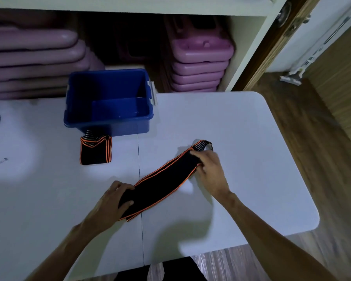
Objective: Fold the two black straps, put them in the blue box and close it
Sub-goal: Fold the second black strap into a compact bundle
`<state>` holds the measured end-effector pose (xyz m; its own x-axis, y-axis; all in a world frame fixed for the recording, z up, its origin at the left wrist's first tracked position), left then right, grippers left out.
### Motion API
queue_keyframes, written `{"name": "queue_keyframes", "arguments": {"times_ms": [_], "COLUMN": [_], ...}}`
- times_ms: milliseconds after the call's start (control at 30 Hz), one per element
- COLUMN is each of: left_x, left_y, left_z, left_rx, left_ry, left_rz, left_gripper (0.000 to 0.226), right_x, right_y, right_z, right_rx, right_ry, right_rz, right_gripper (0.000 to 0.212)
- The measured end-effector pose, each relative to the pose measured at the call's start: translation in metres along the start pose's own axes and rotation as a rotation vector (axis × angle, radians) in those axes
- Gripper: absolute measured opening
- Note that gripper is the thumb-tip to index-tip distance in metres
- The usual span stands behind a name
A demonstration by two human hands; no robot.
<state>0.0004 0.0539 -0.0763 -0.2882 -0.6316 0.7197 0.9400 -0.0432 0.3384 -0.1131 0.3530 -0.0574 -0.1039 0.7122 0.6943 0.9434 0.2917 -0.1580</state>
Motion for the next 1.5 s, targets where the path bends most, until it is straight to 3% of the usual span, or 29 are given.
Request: {"name": "queue_keyframes", "arguments": {"times_ms": [100,233,300,467,600,667,733,933,1067,1233,1367,1500], "left_x": [0.0,0.001,0.001,0.003,0.003,0.004,0.005,0.006,0.002,-0.012,-0.023,-0.028], "left_y": [0.0,0.0,0.001,0.002,-0.002,-0.003,-0.004,-0.001,0.0,0.005,0.009,0.011], "left_z": [0.0,-0.001,-0.001,0.0,0.005,0.008,0.01,0.012,0.018,0.016,0.032,0.028], "left_rx": [-0.012,-0.009,-0.005,0.037,0.063,0.068,0.094,0.155,0.177,0.187,0.035,0.036], "left_ry": [-0.008,-0.022,-0.024,0.023,0.028,0.03,0.044,0.177,0.151,0.012,-0.372,-0.339], "left_rz": [0.0,-0.008,-0.014,0.008,0.046,0.077,0.102,0.155,0.224,0.174,0.104,0.122], "left_gripper": [0.033,0.033,0.034,0.033,0.027,0.027,0.025,0.018,0.011,0.063,0.108,0.101], "right_x": [0.01,0.006,0.012,0.025,0.019,0.015,0.017,0.026,0.023,0.017,0.014,0.017], "right_y": [-0.007,0.0,0.003,-0.003,-0.01,-0.013,-0.017,-0.044,-0.064,-0.075,-0.081,-0.089], "right_z": [0.005,0.018,0.024,0.021,0.019,0.02,0.02,0.019,0.034,0.059,0.065,0.066], "right_rx": [-0.202,-0.24,-0.292,-0.422,-0.327,-0.263,-0.242,-0.194,-0.208,-0.381,-0.388,-0.373], "right_ry": [-0.087,-0.097,-0.119,-0.147,-0.056,0.095,0.176,0.134,0.284,0.135,0.1,0.164], "right_rz": [0.171,0.034,0.117,0.196,-0.053,-0.148,-0.123,0.013,-0.038,-0.085,-0.057,-0.033], "right_gripper": [0.048,0.064,0.063,0.033,0.055,0.047,0.032,0.026,0.023,0.033,0.033,0.034]}}
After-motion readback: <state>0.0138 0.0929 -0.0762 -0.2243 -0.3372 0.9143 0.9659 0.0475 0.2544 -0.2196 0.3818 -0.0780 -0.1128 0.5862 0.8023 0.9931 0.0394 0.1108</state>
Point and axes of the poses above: each hand's wrist, its own y-axis away from the middle knuckle, its own x-axis out of the back of the hand, z = x × y, the point moved 3 cm from there along -y, towards the middle knuckle, and after that the axes turned 6 degrees about x, right-handed, at the moved point
